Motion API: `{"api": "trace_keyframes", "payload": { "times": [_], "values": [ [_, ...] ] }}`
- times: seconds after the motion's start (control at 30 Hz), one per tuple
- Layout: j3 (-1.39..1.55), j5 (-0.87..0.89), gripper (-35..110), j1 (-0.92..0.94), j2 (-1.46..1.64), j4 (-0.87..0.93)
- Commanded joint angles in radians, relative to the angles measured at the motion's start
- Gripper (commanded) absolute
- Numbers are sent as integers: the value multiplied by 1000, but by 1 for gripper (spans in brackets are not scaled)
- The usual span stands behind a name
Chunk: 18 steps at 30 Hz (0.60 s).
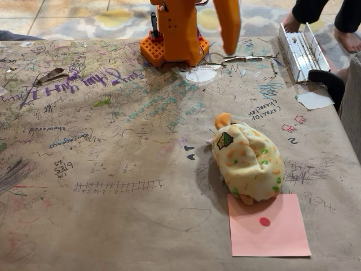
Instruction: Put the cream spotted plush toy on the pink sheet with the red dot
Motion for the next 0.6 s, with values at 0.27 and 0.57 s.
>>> {"api": "trace_keyframes", "payload": {
  "times": [0.27, 0.57],
  "values": [
    [798, 104, 9, -97, 545, -497],
    [1453, 630, 0, -86, 1209, -752]
  ]
}}
